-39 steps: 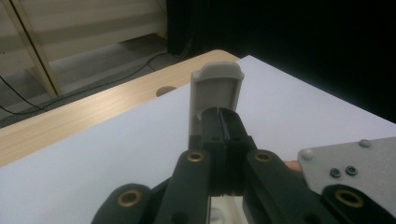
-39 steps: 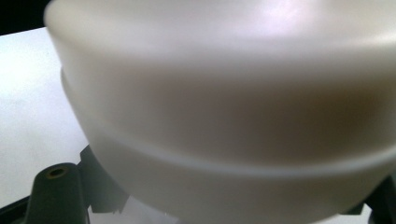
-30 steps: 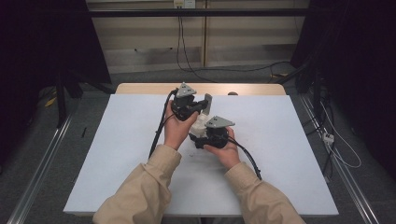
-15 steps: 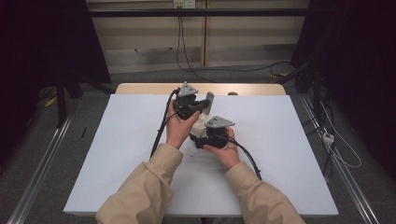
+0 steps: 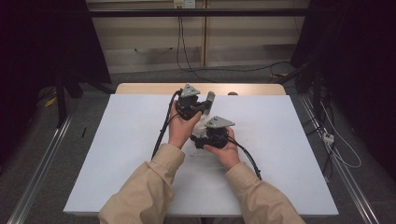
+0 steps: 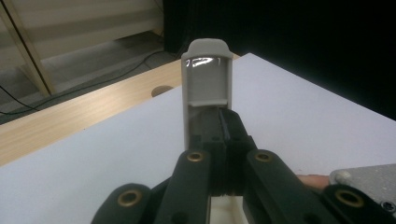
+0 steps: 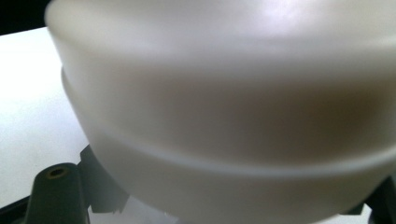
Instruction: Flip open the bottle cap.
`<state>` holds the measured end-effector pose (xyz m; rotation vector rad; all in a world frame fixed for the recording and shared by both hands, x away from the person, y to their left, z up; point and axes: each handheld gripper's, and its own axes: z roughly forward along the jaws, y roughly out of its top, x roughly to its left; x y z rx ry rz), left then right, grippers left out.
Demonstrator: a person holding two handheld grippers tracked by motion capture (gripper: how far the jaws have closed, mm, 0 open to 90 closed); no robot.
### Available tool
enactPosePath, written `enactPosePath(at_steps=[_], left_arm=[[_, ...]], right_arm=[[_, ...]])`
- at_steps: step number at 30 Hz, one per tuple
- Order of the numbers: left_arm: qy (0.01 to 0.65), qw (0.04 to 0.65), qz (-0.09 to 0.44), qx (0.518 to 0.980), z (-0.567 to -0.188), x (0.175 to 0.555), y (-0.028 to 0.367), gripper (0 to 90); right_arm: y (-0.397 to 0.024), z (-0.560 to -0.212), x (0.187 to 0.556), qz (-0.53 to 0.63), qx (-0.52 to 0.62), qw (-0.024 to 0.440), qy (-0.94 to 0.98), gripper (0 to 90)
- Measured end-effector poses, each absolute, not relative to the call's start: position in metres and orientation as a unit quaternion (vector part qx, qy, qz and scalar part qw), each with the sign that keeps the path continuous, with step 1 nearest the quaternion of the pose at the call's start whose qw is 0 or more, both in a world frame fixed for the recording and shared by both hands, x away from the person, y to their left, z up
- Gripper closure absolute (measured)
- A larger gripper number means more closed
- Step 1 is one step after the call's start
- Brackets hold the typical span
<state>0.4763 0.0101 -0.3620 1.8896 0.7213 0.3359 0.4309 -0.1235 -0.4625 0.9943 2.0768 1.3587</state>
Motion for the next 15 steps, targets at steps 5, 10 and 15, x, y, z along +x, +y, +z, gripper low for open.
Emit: enactPosePath(at_steps=[5,10,15], left_arm=[[0.301,0.519,0.141,0.788,-0.3622,0.4773,0.0089,90.0],[0.299,0.515,0.142,0.791,-0.3630,0.4776,0.0086,90.0],[0.301,0.512,0.142,0.792,-0.3650,0.4785,0.0081,90.0]], right_arm=[[-0.1240,-0.4626,0.4313,0.495,0.363,0.231,0.755,18.5],[-0.1243,-0.4626,0.4314,0.495,0.364,0.231,0.754,18.5],[-0.1242,-0.4626,0.4313,0.495,0.364,0.232,0.754,18.4]])
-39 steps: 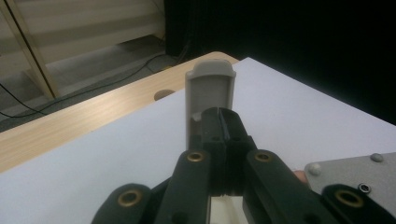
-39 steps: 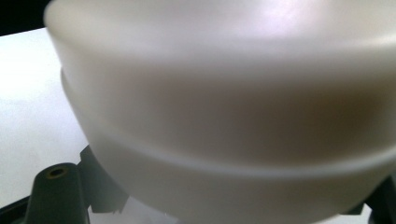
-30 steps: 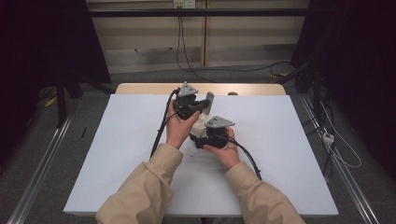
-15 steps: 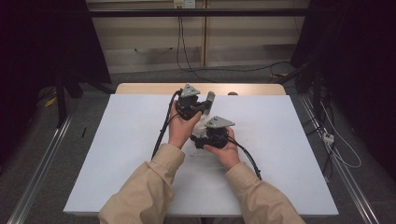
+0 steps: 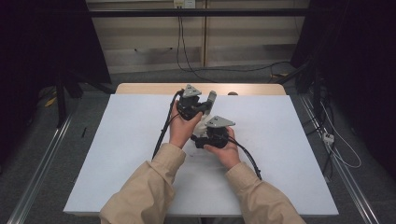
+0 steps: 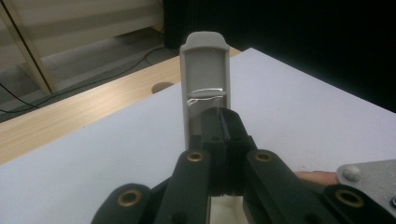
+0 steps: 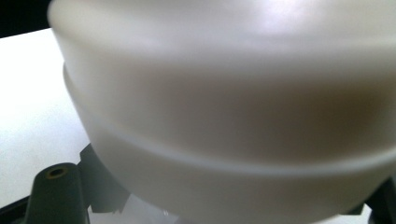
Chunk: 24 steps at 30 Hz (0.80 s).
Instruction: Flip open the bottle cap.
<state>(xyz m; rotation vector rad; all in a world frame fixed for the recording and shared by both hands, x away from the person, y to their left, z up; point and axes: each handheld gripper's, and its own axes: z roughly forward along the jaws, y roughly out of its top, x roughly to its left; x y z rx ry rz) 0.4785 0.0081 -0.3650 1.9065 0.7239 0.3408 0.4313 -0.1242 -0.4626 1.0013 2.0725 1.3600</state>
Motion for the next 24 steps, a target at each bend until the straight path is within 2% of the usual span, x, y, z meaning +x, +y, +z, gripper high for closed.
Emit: enactPosePath(at_steps=[24], left_arm=[[0.300,0.504,0.134,0.799,-0.3736,0.4820,0.0033,90.0]], right_arm=[[-0.1250,-0.4626,0.4316,0.494,0.366,0.231,0.754,18.5]])
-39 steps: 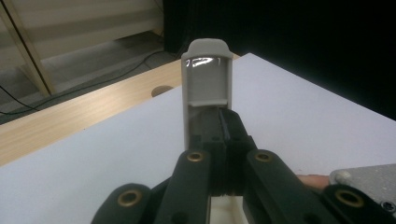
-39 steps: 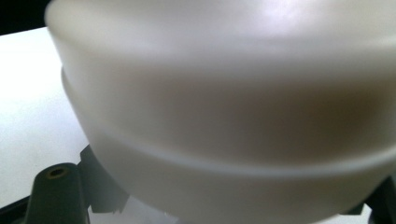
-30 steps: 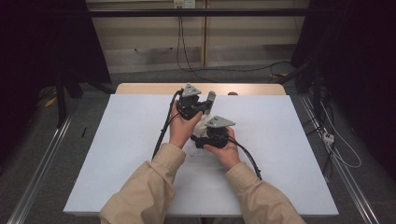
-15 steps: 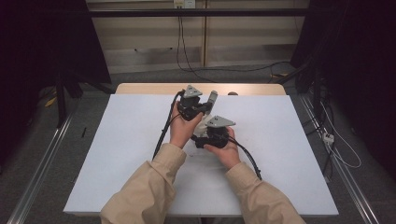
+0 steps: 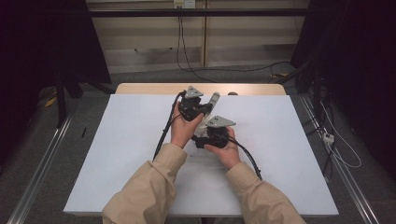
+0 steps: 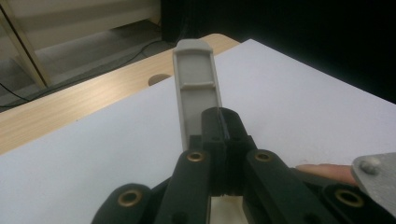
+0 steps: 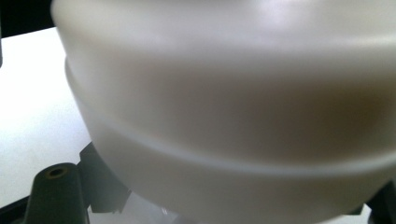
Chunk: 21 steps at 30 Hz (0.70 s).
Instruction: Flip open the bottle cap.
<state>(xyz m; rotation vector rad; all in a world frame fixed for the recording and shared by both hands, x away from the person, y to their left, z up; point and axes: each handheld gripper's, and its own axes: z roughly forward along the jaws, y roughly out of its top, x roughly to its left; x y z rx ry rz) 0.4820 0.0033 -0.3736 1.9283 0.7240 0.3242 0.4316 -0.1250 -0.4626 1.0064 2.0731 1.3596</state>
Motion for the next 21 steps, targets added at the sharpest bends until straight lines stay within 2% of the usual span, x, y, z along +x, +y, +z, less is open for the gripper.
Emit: enactPosePath(at_steps=[21], left_arm=[[0.302,0.504,0.118,0.801,-0.3761,0.4811,0.0073,90.0]], right_arm=[[-0.1257,-0.4622,0.4313,0.493,0.362,0.229,0.758,18.2]])
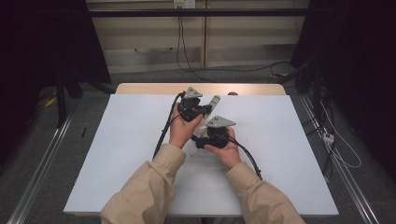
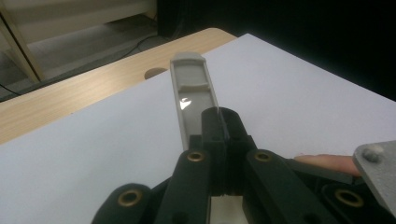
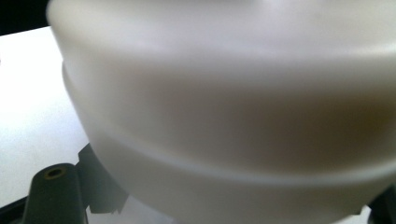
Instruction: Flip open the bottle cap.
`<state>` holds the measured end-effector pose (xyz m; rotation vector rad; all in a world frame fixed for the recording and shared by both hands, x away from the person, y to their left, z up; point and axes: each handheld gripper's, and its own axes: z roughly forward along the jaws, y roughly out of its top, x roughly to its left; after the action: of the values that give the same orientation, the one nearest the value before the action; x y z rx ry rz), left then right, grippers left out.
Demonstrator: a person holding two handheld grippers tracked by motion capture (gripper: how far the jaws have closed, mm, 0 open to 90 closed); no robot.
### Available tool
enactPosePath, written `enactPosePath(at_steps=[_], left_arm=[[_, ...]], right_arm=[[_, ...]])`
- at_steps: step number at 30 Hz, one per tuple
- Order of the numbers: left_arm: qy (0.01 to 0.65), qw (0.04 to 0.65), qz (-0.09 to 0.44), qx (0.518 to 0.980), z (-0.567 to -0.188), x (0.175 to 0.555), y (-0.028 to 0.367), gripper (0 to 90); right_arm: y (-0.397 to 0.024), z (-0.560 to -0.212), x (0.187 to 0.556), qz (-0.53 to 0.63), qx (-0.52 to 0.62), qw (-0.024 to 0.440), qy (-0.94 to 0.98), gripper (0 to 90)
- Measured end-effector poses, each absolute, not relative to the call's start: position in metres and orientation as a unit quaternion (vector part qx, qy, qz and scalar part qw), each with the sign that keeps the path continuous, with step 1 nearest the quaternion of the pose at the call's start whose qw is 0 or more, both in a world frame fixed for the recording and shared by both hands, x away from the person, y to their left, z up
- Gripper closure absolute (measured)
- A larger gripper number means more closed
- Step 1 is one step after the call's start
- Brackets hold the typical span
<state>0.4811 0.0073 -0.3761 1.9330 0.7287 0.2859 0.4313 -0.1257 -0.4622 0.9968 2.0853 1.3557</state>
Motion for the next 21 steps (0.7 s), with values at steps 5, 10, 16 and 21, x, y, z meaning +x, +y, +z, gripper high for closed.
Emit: enactPosePath(at_steps=[5,10,16,21], left_arm=[[0.307,0.506,0.121,0.797,-0.376,0.480,0.012,84.0],[0.304,0.510,0.116,0.796,-0.374,0.475,0.016,71.7],[0.301,0.514,0.122,0.794,-0.366,0.468,0.018,59.7],[0.298,0.509,0.126,0.798,-0.362,0.465,0.022,55.3]], right_arm=[[-0.127,-0.462,0.431,0.494,0.375,0.216,0.755,10.6],[-0.134,-0.460,0.428,0.493,0.379,0.210,0.754,8.9],[-0.139,-0.459,0.421,0.485,0.380,0.209,0.759,8.3],[-0.145,-0.456,0.415,0.488,0.380,0.211,0.757,9.0]])
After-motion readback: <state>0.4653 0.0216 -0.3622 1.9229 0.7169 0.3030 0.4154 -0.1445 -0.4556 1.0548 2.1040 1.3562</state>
